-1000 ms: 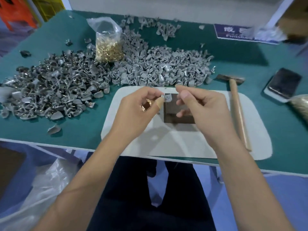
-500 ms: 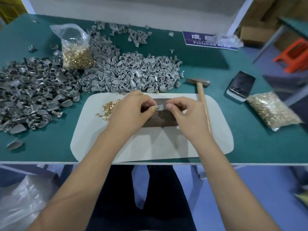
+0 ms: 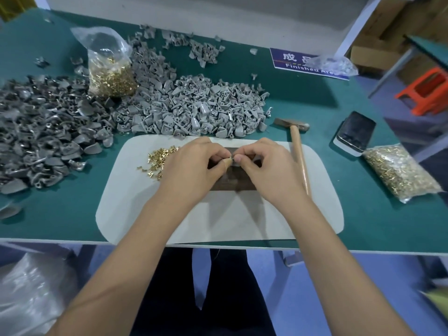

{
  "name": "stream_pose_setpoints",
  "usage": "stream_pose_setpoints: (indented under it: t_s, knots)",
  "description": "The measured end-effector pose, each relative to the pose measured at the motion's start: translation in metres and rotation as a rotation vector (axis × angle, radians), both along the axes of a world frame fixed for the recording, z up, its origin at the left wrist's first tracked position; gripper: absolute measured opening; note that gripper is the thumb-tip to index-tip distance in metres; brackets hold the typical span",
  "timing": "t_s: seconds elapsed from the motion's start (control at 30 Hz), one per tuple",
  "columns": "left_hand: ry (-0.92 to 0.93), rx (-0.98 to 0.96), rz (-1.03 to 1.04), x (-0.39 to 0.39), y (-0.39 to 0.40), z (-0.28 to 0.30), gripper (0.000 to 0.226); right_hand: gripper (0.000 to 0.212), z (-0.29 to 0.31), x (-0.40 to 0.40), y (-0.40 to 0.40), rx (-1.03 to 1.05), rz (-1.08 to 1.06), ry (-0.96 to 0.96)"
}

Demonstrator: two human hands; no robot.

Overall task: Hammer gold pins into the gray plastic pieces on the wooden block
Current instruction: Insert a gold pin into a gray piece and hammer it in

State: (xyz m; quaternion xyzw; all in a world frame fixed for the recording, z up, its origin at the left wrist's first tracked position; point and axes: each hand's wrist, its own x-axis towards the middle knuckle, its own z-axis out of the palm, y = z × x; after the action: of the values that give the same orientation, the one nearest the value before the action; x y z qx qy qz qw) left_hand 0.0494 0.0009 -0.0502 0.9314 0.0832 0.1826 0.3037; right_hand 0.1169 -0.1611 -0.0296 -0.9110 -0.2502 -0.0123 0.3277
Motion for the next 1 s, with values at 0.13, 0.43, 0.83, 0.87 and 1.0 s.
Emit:
stream_pose_setpoints:
  t_s: [0.13, 0.43, 0.83, 0.87, 1.0]
  knots:
    - [-0.003, -0.033, -0.014, -0.001, 0.001, -0.001, 0.013, 0.008, 0.007, -0.001, 0.002, -0.033, 0.024, 0.022]
    - [-0.002, -0.021, 0.004, -0.002, 0.0, -0.001, 0.015, 0.009, 0.01, -0.009, 0.001, -0.058, -0.01, -0.022]
    - [0.01, -0.111, 0.04, -0.001, 0.002, -0.002, 0.01, 0.025, 0.036, -0.017, 0.015, -0.465, 0.006, -0.252]
    - [0.013, -0.126, 0.03, -0.001, 0.003, -0.003, 0.009, 0.023, 0.035, -0.016, 0.013, -0.426, -0.006, -0.224]
    - [0.011, -0.151, 0.018, -0.002, 0.002, -0.003, 0.008, 0.017, 0.025, -0.008, 0.005, -0.233, -0.026, -0.036]
